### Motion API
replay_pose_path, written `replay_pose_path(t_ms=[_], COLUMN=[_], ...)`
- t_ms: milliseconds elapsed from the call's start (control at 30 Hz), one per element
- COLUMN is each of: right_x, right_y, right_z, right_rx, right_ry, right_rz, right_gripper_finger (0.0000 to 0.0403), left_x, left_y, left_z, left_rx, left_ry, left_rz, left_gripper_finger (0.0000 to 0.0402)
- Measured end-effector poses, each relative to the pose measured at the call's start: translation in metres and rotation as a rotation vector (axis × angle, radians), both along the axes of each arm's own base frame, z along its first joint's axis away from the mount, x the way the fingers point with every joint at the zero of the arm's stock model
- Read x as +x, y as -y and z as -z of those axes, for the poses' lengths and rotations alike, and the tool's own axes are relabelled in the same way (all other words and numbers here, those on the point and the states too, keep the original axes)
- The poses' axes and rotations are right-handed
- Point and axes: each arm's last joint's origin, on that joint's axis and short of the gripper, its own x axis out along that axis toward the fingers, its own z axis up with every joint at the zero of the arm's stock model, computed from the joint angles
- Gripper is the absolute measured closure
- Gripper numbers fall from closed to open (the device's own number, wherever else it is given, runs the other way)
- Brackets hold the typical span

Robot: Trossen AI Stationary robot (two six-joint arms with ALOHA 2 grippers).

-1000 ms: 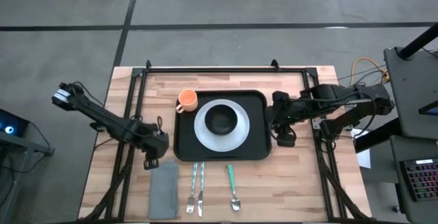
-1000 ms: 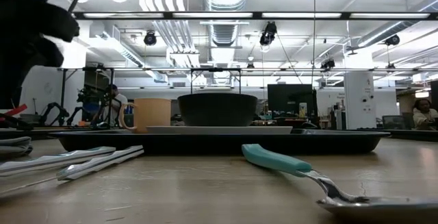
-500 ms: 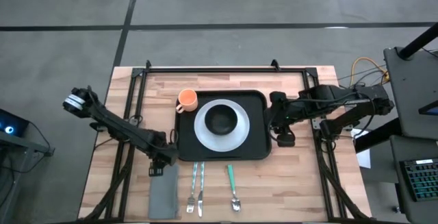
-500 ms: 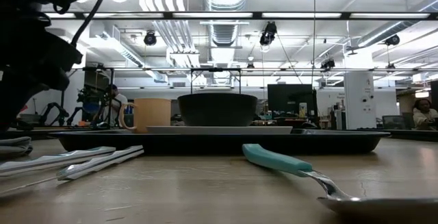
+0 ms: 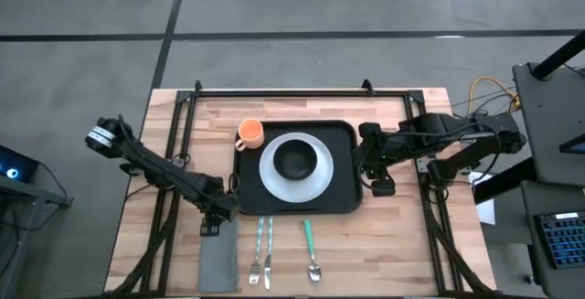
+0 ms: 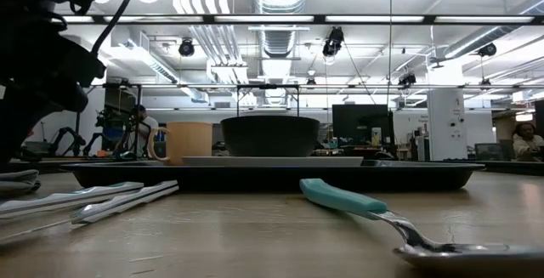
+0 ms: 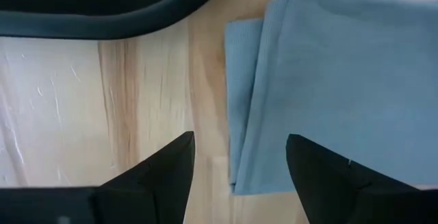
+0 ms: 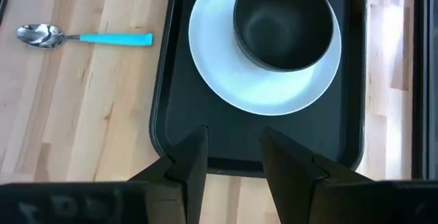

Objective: Set up tray
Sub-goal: Put the gray napkin on the black serving tray to the right of the white plate

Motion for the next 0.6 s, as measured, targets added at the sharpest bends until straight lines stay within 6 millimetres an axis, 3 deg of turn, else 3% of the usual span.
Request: replay_pose_path(t_ms=[600], right_x=[-0.0001], right_y=[-0.0001], right_z=[0.0002], right_rx=[0.012], right_ry=[-0.003], right_rz=[0.013], right_gripper_finger=[0.028], left_x=[-0.0042], left_y=[-0.0028], left_z=[0.0031], left_rx=[0.01], left_ry=[-0.015], left_rz=[0.024], left_gripper_finger=[0.0192])
